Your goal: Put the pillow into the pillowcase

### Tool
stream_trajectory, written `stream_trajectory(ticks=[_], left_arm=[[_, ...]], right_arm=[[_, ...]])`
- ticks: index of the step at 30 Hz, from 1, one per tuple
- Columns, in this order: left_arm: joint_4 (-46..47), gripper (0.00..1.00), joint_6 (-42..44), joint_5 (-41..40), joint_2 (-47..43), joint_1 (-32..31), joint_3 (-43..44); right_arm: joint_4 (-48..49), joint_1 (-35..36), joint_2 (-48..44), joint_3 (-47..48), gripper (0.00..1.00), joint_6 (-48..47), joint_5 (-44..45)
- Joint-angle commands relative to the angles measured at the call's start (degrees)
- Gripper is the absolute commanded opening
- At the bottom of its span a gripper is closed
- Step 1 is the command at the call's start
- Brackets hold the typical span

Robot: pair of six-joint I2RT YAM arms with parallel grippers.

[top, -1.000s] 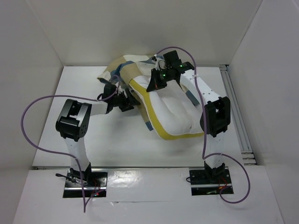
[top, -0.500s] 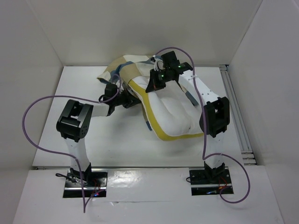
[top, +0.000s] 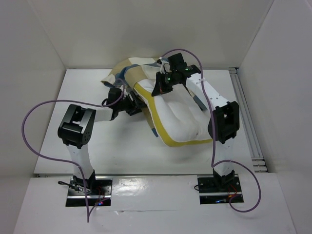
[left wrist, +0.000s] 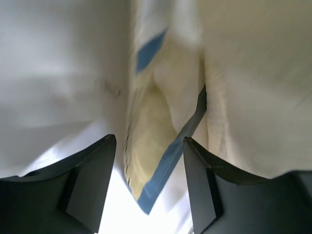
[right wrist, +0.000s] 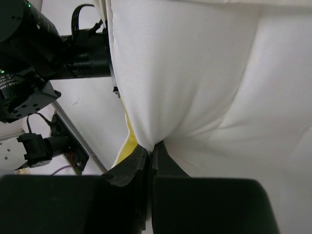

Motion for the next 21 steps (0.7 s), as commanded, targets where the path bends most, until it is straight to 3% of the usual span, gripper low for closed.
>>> stream_trajectory(ticks=[1,7,9,12,17,21], left_arm=[[-0.04,0.69,3.31,-1.35,2.39,-0.37,4.85],[5.31,0.61,1.92,-1.35,5.73,-1.42,6.53],[5.32,0.45,1.29,-1.35,5.74,-1.95,7.06],[5.85,0.0,-0.28,-0.31,6.35,-1.95,7.59],[12.95,0.0,-4.49,7.15,1.88,-1.43,2.5],[15.43,0.0,-8.89,18.93,-3.04,0.07,5.56]], right_arm=[[1.65,0.78,-0.81,3.61,0.0,1.22,-2.49],[1.03,0.78,-0.8,4.76,0.0,1.22,-2.49],[1.03,0.78,-0.28,4.76,0.0,1.22,-1.96],[0.51,1.31,-0.27,4.23,0.0,1.22,0.3],[-5.9,2.45,2.44,13.34,0.0,0.53,13.13],[-14.52,2.45,9.73,38.37,0.0,-0.1,24.83]])
